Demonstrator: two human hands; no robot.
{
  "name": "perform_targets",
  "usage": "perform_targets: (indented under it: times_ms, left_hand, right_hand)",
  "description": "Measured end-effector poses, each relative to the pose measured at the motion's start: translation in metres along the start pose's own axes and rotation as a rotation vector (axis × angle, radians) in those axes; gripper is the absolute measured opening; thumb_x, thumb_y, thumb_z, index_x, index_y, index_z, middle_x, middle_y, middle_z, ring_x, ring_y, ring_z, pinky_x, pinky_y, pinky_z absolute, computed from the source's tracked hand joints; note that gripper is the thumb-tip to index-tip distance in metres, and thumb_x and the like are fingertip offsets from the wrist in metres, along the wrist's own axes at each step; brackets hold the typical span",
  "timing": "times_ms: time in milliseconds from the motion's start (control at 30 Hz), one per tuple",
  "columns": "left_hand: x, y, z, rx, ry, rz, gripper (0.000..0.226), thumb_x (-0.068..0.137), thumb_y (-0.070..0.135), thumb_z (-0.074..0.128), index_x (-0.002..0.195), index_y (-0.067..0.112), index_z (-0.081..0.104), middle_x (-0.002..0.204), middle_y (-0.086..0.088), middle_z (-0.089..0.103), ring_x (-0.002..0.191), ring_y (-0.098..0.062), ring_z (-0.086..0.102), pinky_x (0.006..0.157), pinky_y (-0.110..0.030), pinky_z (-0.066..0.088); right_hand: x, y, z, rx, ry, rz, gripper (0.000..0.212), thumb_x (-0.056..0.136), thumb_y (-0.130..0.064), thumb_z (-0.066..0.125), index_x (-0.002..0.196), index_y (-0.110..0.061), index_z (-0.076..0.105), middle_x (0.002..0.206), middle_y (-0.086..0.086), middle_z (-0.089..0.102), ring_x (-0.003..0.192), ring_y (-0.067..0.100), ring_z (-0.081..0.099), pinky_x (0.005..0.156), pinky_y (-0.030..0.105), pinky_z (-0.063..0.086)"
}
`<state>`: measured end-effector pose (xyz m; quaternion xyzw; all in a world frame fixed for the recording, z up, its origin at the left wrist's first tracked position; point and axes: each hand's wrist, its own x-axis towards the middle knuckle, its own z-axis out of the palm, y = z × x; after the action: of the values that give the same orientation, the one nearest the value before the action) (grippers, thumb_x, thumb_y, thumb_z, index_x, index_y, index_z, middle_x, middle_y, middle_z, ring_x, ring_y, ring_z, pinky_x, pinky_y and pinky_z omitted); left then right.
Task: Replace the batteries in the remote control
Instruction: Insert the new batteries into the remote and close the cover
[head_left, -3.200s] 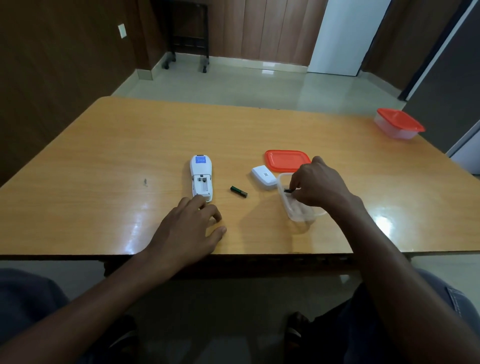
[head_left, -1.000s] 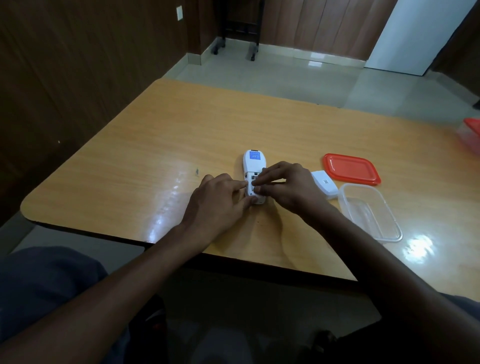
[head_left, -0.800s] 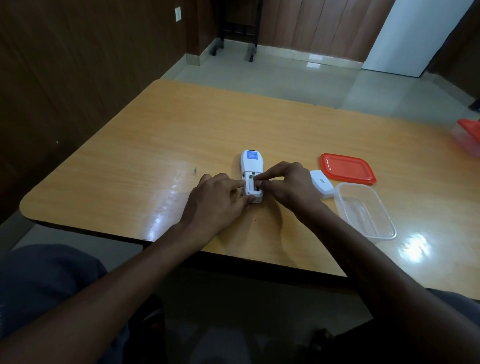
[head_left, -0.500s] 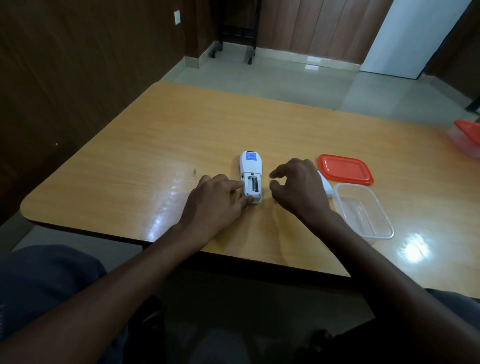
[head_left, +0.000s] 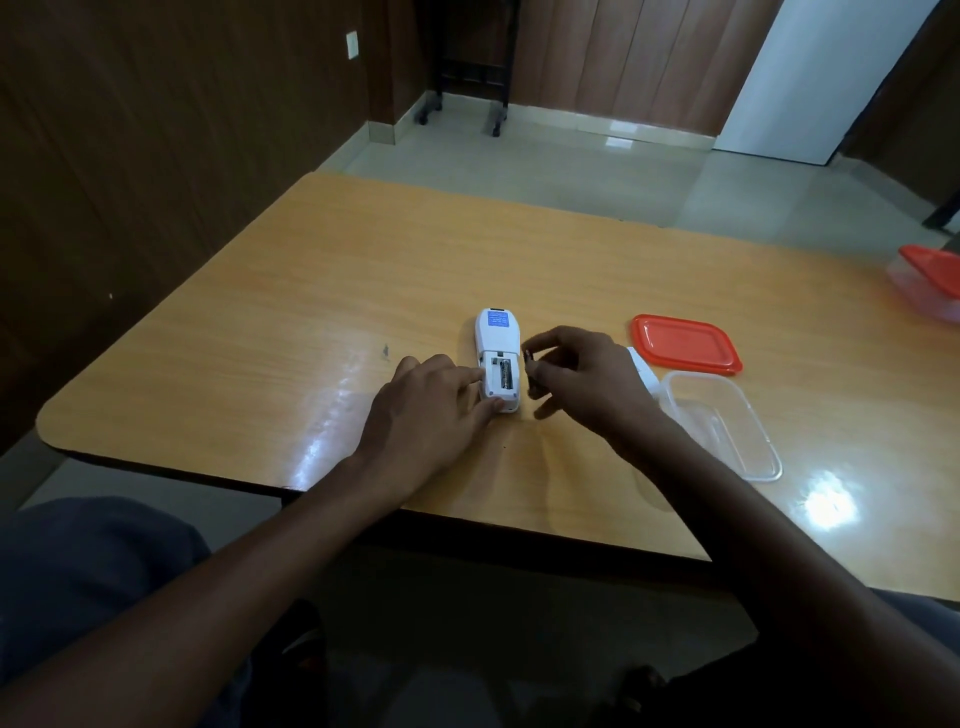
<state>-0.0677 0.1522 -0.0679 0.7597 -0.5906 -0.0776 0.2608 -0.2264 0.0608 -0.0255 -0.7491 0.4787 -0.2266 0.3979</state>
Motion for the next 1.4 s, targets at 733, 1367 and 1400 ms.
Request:
perform_targets:
  times_ms: [733, 1367, 1400]
  left_hand:
    - [0.001, 0.002, 0.002, 0.056, 0.012, -0.021, 0.04, 0.095, 0.05, 0.056, 0.131, 0.032, 0.064, 0.114, 0.003, 0.066, 0.108, -0.026, 0.052, 0.074, -0.035, 0.045]
    - [-0.002, 0.005, 0.002, 0.039, 0.028, -0.049, 0.044, 0.092, 0.052, 0.061, 0.131, 0.033, 0.062, 0.116, 0.007, 0.065, 0.111, -0.022, 0.052, 0.073, -0.03, 0.041]
    - [-0.002, 0.005, 0.002, 0.048, 0.027, -0.043, 0.044, 0.092, 0.052, 0.06, 0.132, 0.033, 0.062, 0.115, 0.007, 0.065, 0.111, -0.022, 0.052, 0.072, -0.031, 0.043]
  right_hand:
    - [0.028, 0.005, 0.038, -0.383, 0.164, -0.274, 0.019, 0.092, -0.03, 0.068, 0.101, -0.017, 0.079, 0.093, 0.0, 0.061, 0.09, 0.016, 0.058, 0.069, 0.029, 0.039]
    - [0.011, 0.026, -0.022, -1.117, 0.303, -0.111, 0.02, 0.087, -0.02, 0.055, 0.099, -0.008, 0.066, 0.105, 0.013, 0.066, 0.106, 0.035, 0.054, 0.075, 0.039, 0.036]
    - [0.01, 0.026, -0.021, -1.151, 0.255, -0.067, 0.019, 0.087, -0.018, 0.053, 0.1, -0.01, 0.065, 0.107, 0.012, 0.065, 0.105, 0.035, 0.054, 0.08, 0.041, 0.037]
